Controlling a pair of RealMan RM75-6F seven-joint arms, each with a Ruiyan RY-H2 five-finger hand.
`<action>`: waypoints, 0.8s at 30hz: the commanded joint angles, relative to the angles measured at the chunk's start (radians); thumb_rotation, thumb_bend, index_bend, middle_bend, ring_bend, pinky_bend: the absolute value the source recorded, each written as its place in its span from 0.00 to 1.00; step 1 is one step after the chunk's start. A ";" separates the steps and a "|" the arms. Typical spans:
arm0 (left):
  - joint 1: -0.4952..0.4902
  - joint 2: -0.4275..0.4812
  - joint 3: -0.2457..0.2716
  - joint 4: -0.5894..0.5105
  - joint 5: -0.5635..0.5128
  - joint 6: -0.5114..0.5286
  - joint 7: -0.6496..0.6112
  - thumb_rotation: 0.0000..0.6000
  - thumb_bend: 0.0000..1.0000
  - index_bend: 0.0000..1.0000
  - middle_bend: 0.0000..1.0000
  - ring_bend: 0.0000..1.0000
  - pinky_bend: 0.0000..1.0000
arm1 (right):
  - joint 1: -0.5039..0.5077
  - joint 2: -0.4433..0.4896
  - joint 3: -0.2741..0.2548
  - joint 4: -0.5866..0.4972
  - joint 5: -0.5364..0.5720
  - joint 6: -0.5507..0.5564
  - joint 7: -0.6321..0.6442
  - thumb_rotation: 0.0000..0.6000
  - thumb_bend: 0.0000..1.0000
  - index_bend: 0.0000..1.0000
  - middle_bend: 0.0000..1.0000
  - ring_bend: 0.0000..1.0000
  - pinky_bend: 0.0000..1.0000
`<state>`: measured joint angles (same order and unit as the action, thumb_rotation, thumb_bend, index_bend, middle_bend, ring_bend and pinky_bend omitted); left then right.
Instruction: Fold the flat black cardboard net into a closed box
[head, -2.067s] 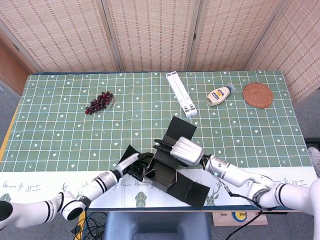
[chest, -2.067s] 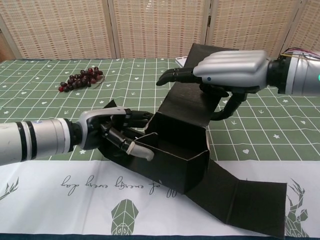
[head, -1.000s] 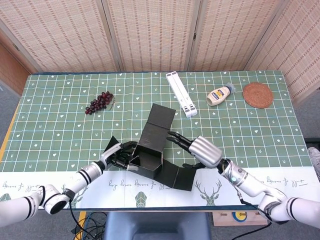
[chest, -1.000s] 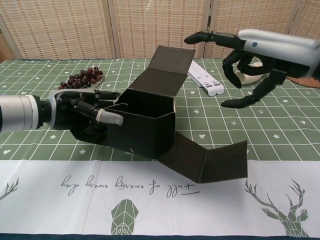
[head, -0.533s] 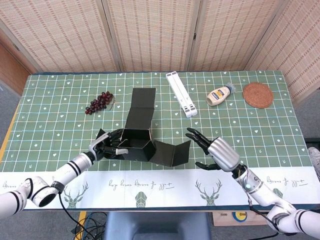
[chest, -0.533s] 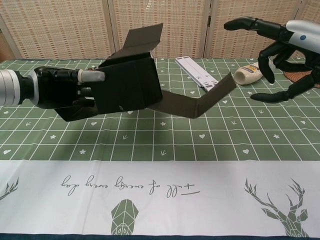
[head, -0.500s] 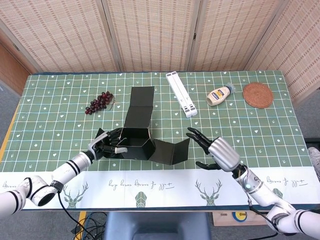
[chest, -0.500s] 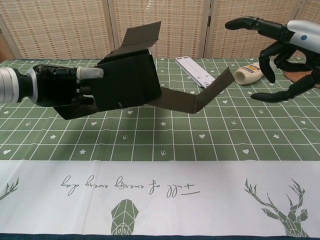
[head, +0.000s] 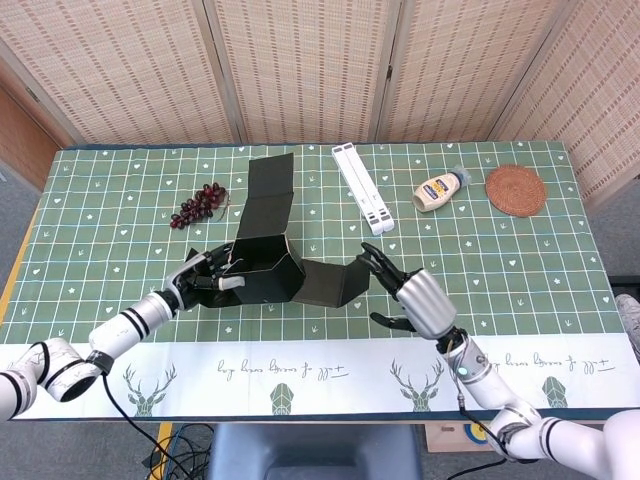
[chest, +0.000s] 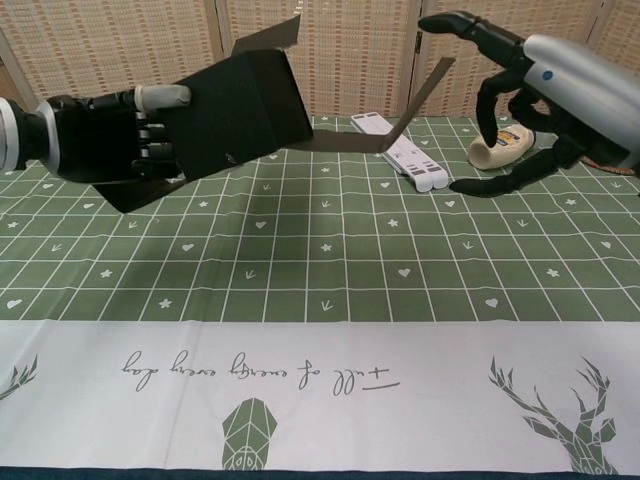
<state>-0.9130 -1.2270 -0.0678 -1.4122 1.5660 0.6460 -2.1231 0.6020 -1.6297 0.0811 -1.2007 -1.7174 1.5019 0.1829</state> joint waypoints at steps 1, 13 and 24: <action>-0.005 0.010 0.005 -0.011 0.004 0.007 -0.007 1.00 0.10 0.22 0.24 0.52 0.84 | 0.026 -0.080 0.037 0.062 -0.001 0.015 -0.029 1.00 0.13 0.00 0.00 0.63 0.97; -0.023 0.037 0.046 -0.046 0.044 0.039 -0.021 1.00 0.10 0.22 0.24 0.52 0.84 | 0.110 -0.264 0.097 0.260 -0.021 0.062 -0.027 1.00 0.13 0.00 0.00 0.61 0.97; -0.023 0.004 0.086 -0.022 0.046 0.065 0.164 1.00 0.10 0.22 0.24 0.51 0.84 | 0.155 -0.254 0.089 0.271 -0.045 0.062 -0.047 1.00 0.16 0.00 0.00 0.61 0.97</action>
<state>-0.9407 -1.2080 0.0125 -1.4398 1.6272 0.7049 -2.0094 0.7528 -1.8921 0.1742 -0.9217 -1.7601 1.5713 0.1448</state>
